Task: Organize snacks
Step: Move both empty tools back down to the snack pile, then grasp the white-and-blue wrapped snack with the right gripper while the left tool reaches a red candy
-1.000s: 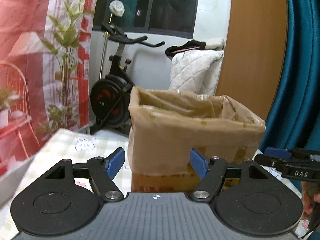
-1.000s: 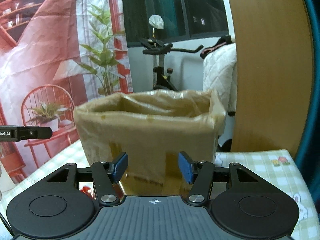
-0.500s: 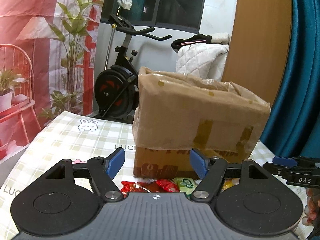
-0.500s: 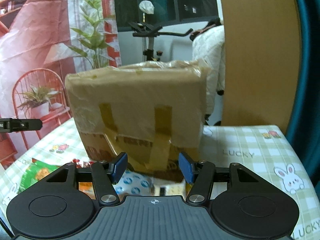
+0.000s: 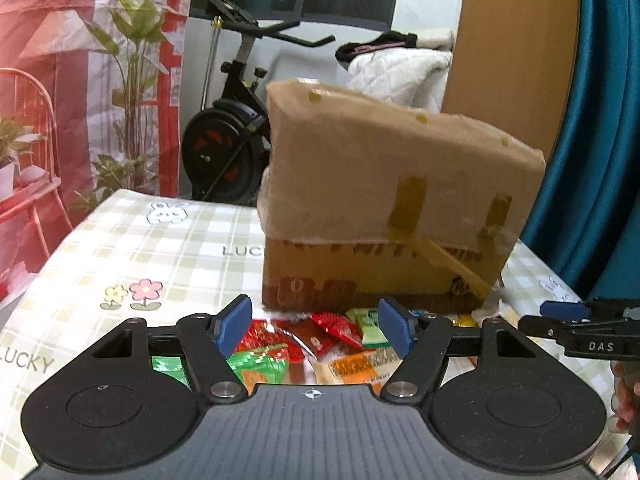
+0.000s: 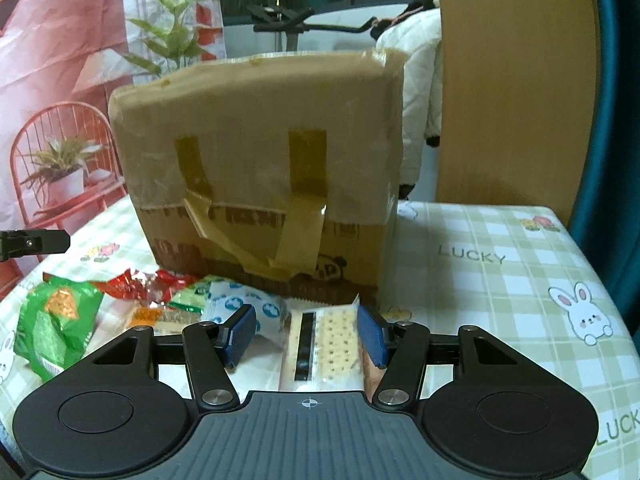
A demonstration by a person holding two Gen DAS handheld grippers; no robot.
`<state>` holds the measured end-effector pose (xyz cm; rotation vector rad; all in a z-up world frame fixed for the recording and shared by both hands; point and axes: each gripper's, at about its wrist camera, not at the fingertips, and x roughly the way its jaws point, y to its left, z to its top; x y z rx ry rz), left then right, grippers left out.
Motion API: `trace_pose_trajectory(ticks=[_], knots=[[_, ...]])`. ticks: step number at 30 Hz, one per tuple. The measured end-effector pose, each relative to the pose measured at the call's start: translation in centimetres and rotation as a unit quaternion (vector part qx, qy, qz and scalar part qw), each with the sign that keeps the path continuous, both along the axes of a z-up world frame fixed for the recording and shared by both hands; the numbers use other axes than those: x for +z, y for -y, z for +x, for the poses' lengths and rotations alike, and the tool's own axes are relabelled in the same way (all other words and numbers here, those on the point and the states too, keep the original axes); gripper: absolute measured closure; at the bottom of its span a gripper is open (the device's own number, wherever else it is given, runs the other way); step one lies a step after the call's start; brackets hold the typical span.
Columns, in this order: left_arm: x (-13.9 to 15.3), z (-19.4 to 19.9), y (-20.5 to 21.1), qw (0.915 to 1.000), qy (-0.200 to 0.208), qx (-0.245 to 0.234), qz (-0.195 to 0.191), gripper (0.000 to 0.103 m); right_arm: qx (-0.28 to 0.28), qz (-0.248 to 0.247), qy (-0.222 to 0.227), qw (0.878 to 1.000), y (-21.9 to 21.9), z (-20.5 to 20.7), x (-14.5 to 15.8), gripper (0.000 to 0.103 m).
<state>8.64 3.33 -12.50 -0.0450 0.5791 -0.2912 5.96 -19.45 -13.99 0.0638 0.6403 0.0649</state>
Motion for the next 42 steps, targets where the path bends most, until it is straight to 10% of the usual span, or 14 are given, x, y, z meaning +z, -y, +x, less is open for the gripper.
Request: trace_pose_trajectory(ticks=[18,30,42], knots=[[-1.8,0.2,-2.1,0.9989,-0.034,0.031,-0.001,0.036,0.038,0.037,-0.061,0.997,-5.4,7.9,-3.2,0.05],[-3.3,1.3,0.0,0.999,-0.043,0.001,-0.011,0.039,0.031,-0.037,-0.074,0.996,-6.4,9.3,-4.9,0.04],[-4.5,1.0,0.9,0.9973,-0.056,-0.046,-0.013,0.054,0.029,-0.077,-0.07,0.994,-6.4,7.8,-3.9,0.061]])
